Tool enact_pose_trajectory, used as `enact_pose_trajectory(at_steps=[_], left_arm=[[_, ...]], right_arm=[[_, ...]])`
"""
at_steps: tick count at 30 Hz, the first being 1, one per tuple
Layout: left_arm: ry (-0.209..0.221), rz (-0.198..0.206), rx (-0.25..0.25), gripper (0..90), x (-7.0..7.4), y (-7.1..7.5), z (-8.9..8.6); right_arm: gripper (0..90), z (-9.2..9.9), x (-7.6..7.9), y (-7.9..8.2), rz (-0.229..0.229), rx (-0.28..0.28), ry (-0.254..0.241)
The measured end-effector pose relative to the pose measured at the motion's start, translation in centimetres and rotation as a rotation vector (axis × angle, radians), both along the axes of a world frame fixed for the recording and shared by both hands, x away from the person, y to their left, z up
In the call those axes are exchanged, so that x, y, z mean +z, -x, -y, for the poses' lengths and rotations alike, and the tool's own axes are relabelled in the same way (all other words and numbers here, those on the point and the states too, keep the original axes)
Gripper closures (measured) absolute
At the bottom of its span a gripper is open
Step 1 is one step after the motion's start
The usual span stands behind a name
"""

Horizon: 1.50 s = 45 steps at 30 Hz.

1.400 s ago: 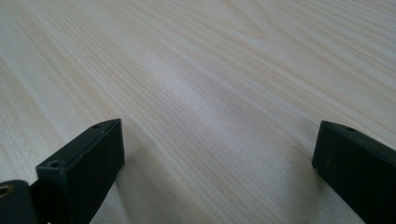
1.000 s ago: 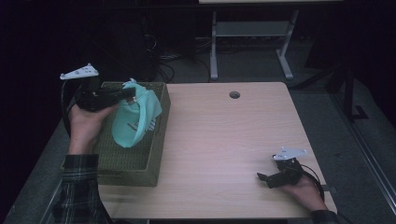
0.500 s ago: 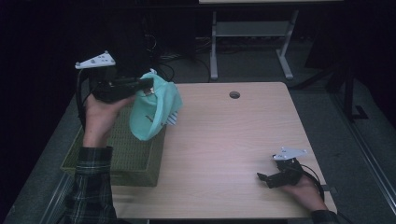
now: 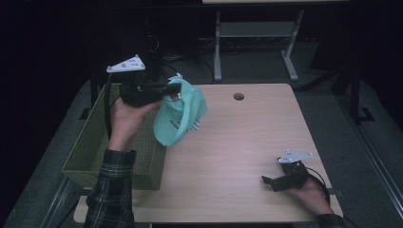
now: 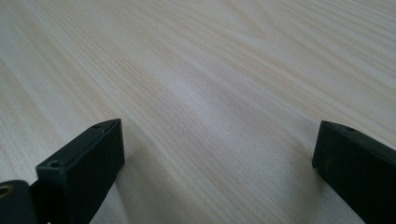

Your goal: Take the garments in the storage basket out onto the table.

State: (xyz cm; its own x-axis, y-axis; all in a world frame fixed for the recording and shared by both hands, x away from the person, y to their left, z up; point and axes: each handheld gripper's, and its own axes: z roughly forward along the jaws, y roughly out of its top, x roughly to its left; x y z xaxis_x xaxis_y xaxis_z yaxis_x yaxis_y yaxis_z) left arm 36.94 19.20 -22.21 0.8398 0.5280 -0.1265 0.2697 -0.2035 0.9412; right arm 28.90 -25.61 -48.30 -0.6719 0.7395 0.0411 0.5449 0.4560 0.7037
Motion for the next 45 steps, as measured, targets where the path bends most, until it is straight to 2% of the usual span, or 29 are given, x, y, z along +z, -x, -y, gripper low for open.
enact_pose_trajectory(at_steps=[13,21,29,37,41,45], left_arm=[[-0.027,-0.014,-0.065,84.3,-2.0,0.2,4.9],[-0.024,-0.028,-0.088,84.3,-3.0,0.4,6.5],[-0.052,-0.049,-0.108,84.3,-4.3,0.3,8.4],[-0.09,-0.081,-0.132,84.3,-6.8,0.1,10.9],[-0.12,-0.092,-0.129,84.3,-8.2,0.1,12.1],[-0.131,-0.114,-0.128,84.3,-9.7,0.2,12.9]], right_arm=[[1.8,0.0,0.0,0.0,-0.002,-0.001,-0.001],[1.8,0.0,0.0,0.0,-0.002,-0.002,-0.001],[1.8,0.0,0.0,0.0,-0.004,-0.002,-0.001],[1.8,0.0,0.0,0.0,-0.002,-0.001,-0.001],[1.7,0.0,0.0,0.0,-0.002,-0.001,0.0],[1.8,0.0,0.0,0.0,0.0,0.0,0.0]])
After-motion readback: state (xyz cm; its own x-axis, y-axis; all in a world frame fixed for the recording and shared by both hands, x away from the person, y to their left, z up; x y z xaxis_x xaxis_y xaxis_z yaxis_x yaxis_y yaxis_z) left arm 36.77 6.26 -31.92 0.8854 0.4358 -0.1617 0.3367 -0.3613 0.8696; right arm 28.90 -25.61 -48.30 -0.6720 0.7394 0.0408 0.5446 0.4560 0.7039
